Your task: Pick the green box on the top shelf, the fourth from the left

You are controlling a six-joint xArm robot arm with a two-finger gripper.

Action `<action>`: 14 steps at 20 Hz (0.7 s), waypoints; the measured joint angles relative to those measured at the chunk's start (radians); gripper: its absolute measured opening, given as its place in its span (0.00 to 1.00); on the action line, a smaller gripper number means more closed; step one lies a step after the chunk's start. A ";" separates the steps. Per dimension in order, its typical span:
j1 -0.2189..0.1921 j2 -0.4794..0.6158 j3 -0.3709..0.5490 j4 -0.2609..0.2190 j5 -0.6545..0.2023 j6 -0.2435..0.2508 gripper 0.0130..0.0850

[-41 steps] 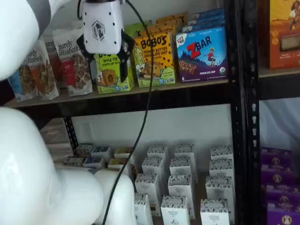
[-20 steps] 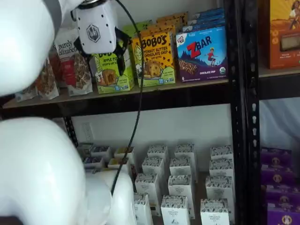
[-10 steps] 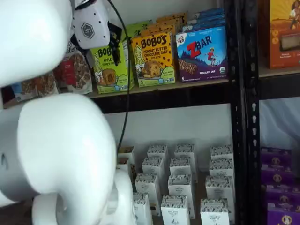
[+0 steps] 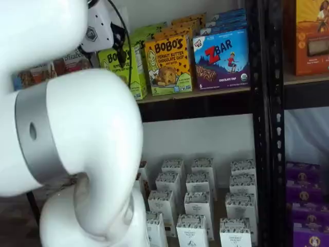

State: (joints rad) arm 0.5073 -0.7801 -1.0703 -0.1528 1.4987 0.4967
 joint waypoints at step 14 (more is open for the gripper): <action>0.040 0.176 -0.131 -0.031 -0.050 0.048 1.00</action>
State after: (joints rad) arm 0.5472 -0.6045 -1.2017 -0.1835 1.4488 0.5450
